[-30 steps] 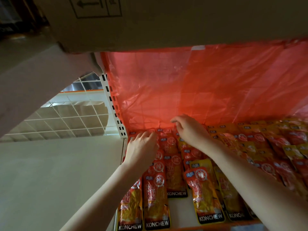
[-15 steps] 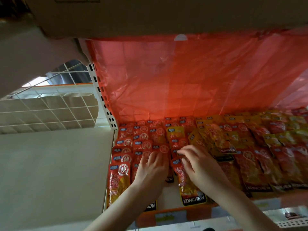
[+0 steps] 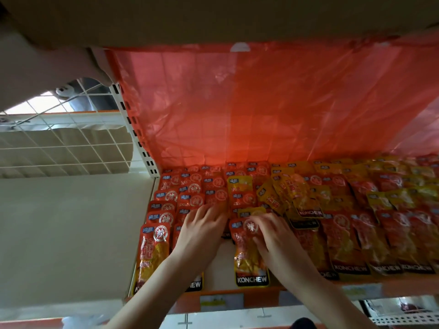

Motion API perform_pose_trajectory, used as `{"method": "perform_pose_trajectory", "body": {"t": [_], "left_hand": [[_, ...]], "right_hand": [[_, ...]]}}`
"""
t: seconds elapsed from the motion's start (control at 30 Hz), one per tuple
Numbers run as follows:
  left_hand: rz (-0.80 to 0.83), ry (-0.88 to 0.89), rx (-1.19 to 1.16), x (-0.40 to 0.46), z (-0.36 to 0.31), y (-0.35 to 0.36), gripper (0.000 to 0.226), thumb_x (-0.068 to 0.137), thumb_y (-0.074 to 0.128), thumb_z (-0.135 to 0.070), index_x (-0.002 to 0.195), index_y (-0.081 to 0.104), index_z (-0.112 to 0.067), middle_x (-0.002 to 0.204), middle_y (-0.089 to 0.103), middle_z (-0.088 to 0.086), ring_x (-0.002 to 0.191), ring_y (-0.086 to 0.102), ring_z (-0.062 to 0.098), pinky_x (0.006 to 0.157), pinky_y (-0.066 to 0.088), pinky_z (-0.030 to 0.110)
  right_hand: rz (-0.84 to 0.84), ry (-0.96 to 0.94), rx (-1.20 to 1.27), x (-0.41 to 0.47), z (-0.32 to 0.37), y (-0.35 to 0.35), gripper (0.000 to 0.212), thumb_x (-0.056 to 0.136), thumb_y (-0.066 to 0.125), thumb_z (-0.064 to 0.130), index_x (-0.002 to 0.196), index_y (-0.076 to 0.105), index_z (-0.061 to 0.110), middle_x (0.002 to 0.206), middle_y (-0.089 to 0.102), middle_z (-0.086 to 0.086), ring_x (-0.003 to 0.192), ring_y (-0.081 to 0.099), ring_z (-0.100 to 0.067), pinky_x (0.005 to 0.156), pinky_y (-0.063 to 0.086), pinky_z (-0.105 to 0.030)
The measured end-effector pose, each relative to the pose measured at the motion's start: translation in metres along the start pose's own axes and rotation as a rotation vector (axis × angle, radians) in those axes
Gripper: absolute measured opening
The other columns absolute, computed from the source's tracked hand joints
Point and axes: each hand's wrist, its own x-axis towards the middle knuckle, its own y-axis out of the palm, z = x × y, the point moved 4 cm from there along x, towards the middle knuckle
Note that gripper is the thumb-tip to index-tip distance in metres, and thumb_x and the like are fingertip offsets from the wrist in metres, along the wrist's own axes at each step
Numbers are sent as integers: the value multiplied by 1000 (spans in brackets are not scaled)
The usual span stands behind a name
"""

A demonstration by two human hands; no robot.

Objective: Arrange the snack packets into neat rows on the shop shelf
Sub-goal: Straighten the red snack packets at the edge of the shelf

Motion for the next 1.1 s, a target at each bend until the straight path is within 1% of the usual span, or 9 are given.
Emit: {"method": "perform_pose_trajectory", "body": {"t": [0.17,0.33,0.47,0.57,0.63,0.7,0.83,0.97,1.1], "left_hand": [[-42,-156,-201,-10,-19,-7,34,91,52,-30,125,49,-28,122,55,-11,111,52,14,90,44,28],[-13,-412,-576,-20,-32,10,34,91,53,-43,121,50,-28,110,63,-12,91,62,8,78,53,31],[-12,-508,-784,-23,-36,15,40,86,65,-30,123,49,-27,97,66,-13,83,62,-2,71,50,13],[-54,-537,-870,-24,-30,7,45,81,70,-22,120,49,-31,85,67,-14,78,62,-6,69,51,13],[-76,-537,-860,-26,-24,2,44,81,70,-21,119,50,-31,81,67,-15,76,62,-7,72,53,18],[-108,-537,-805,-28,-16,-4,35,84,67,-21,115,54,-27,83,67,-16,77,63,-6,74,54,22],[-221,-459,-447,-33,2,-19,25,89,58,-17,113,60,-21,105,62,-9,94,58,14,74,46,27],[-150,-376,-159,-36,14,-18,32,85,61,-18,117,57,-21,107,62,2,100,55,26,79,49,39],[-154,-329,-81,-42,22,-14,38,76,73,-19,111,58,-22,102,65,2,95,60,27,75,54,41]], "right_hand": [[17,49,202,5,-4,-3,31,94,54,14,123,52,24,117,50,12,111,49,-1,94,41,-14],[-46,121,415,9,-8,-13,29,91,59,8,113,55,26,112,58,14,110,48,12,92,33,-2],[-64,99,568,9,-3,-27,36,89,57,1,106,52,33,109,58,17,103,53,6,83,39,-4],[14,67,594,15,2,-28,28,91,55,1,103,59,26,105,61,12,90,57,8,74,41,-2],[87,38,540,21,6,-19,22,91,57,6,100,62,25,108,62,13,99,51,18,86,37,-1],[129,29,489,29,12,-10,21,91,58,10,106,63,25,112,61,13,102,48,18,87,33,1],[98,29,392,47,22,2,30,92,55,4,120,60,14,124,59,3,110,52,1,84,31,4],[61,-2,247,61,32,16,36,90,57,3,125,56,11,121,58,0,109,56,-11,79,32,4],[44,-45,-10,67,34,33,37,78,68,-1,112,62,12,113,55,-4,105,51,-22,76,53,-29]]}}
